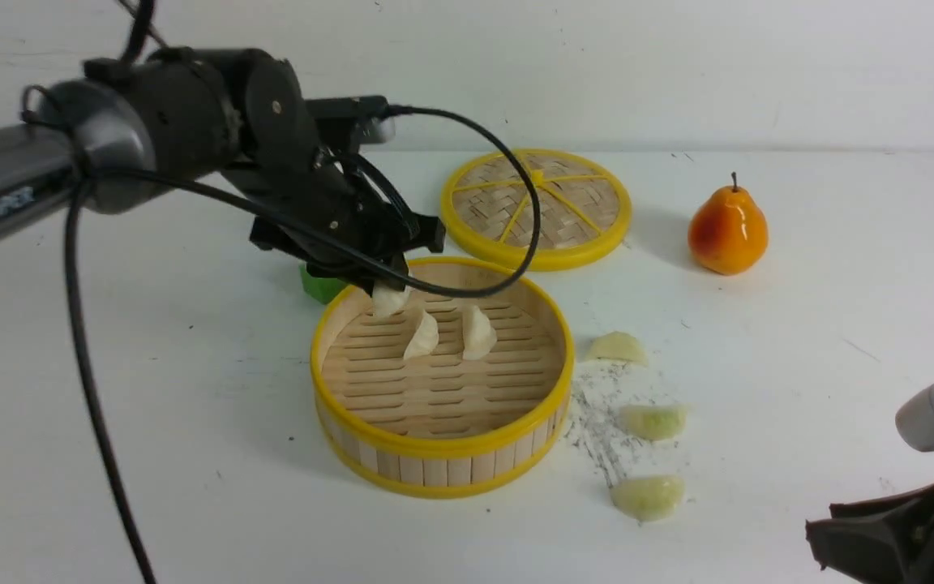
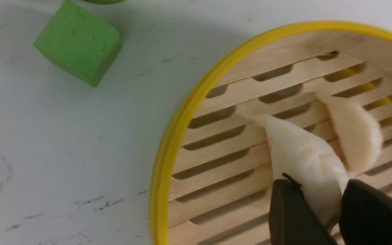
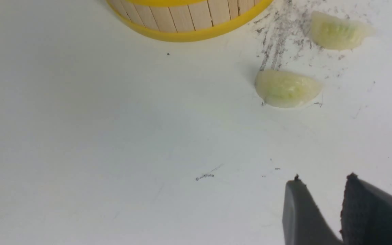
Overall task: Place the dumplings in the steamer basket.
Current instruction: Use the left arm to put the dumpling into the steamer, then use the right arm to grab a dumpling
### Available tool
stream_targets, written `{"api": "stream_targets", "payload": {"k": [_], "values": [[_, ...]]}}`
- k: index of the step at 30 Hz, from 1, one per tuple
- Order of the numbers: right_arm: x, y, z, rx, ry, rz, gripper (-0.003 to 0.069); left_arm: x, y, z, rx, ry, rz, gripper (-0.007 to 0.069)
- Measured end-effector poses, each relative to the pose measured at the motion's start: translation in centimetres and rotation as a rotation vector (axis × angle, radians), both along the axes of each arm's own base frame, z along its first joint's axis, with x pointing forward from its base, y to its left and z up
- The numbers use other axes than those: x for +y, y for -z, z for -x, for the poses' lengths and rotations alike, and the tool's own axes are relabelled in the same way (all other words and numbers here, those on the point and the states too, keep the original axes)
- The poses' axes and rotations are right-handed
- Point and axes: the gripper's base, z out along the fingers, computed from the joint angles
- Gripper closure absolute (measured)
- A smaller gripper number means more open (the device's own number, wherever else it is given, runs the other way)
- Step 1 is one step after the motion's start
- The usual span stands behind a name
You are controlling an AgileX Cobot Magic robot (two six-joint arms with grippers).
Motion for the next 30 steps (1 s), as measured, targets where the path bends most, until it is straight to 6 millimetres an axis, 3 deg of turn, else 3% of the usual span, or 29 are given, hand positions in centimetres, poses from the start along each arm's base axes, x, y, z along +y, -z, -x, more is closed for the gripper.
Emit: {"api": "stream_targets", "payload": {"k": [6, 13, 19, 22, 24, 30], "values": [[-0.1, 0.0, 0.0, -0.003, -0.004, 0.013, 0.0468, -0.3, 3.3, -1.2, 0.063, 0.006, -0.037, 0.0438], [-0.1, 0.1, 0.0, -0.005, -0.006, 0.02, 0.0465, -0.4, 4.6, -1.5, 0.093, -0.026, -0.038, 0.0439], [-0.1, 0.1, 0.0, -0.005, -0.006, 0.02, 0.046, -0.3, 4.4, -1.5, 0.089, -0.028, -0.039, 0.0324], [-0.1, 0.1, 0.0, -0.005, -0.006, 0.02, 0.0458, -0.2, 3.4, -1.3, 0.081, -0.045, -0.026, 0.0292], [-0.1, 0.1, 0.0, -0.005, -0.006, 0.02, 0.0456, -0.1, 1.7, -0.9, 0.052, -0.048, -0.017, 0.0297], [-0.1, 0.1, 0.0, -0.005, -0.006, 0.02, 0.0449, 1.1, -5.9, 2.0, -0.058, -0.039, 0.011, 0.0419]]}}
